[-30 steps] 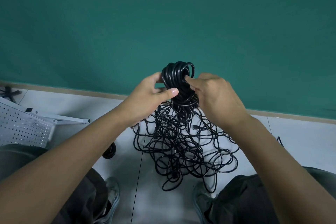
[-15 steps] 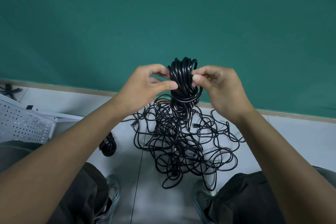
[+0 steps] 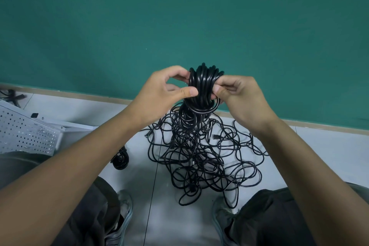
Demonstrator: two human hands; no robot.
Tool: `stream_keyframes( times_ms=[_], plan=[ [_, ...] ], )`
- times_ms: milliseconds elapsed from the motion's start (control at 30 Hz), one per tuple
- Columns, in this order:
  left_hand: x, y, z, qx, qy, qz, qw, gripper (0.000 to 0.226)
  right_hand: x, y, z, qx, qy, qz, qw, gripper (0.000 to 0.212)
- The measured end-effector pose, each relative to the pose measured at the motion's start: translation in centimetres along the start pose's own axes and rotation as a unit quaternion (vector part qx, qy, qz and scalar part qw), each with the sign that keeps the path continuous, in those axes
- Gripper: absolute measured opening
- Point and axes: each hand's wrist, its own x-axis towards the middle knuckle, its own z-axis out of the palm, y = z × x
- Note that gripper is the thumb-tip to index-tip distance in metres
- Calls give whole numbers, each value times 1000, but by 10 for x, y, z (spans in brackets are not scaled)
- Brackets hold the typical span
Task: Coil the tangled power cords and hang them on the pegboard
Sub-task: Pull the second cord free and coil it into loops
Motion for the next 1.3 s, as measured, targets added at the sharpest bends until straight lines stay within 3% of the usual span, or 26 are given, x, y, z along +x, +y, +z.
stream_keyframes(
  times_ms=[133, 367, 533, 633, 767, 933, 1300],
  plan=[
    [1, 3, 1, -20, -25, 9, 999, 21, 2, 1, -1, 65, 30, 34, 997, 25],
    [3, 0, -4, -60, 11, -5, 998, 18, 0, 1, -1, 176, 27, 68, 982, 18],
    [4, -6, -7, -87, 54, -24, 994, 15, -4, 3, 0, 130, -17, 44, 990, 27],
    [3, -4, -7, -91, 47, -29, 994, 16, -5, 1, 1, 98, 18, 28, 995, 31],
    [3, -2, -4, -86, 34, -16, 996, 20, -5, -3, 0, 139, 71, 79, 985, 23],
    [2, -1, -3, -98, 41, -4, 994, 17, -7, -7, -6, 156, 57, 129, 978, 21],
    [1, -4, 4, -116, 52, -6, 992, 19, -11, -9, -7, 173, 46, 130, 975, 23]
  ],
)
